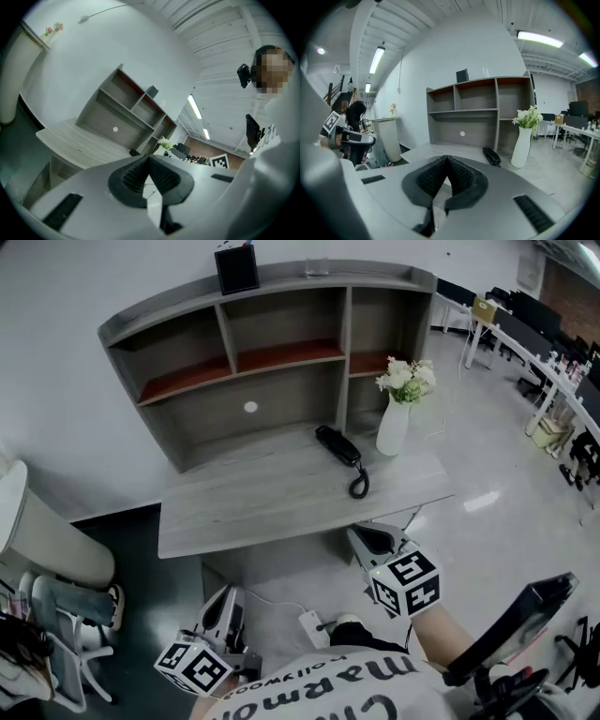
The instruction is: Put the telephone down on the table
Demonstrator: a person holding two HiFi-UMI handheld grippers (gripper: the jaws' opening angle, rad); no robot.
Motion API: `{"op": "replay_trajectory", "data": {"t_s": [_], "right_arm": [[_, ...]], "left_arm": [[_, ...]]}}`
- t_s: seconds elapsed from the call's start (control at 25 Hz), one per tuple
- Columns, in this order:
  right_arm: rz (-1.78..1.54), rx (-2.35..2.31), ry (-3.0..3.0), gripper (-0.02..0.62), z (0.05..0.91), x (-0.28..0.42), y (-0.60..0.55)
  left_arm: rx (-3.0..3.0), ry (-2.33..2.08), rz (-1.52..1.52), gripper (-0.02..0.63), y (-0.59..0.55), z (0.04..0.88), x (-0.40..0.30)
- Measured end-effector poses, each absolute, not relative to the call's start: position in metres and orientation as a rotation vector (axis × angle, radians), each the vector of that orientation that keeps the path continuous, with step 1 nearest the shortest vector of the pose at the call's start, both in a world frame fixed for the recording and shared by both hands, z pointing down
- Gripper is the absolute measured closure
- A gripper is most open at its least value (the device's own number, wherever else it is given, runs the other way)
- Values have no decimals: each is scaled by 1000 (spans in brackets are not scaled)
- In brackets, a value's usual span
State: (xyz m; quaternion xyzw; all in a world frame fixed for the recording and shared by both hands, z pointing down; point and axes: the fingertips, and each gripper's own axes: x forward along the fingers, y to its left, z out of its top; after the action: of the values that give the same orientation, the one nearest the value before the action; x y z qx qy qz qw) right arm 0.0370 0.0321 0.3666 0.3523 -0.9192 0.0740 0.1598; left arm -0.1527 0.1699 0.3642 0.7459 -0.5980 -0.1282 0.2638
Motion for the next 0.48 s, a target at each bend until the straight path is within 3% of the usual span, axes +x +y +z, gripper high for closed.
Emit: {"op": "replay_trajectory", "data": {"t_s": [0.48], "right_arm": [[192,1150,-2552,584,376,24,137]], "left_arm": [[2072,-1501,-322,597,250,382,-183]]}}
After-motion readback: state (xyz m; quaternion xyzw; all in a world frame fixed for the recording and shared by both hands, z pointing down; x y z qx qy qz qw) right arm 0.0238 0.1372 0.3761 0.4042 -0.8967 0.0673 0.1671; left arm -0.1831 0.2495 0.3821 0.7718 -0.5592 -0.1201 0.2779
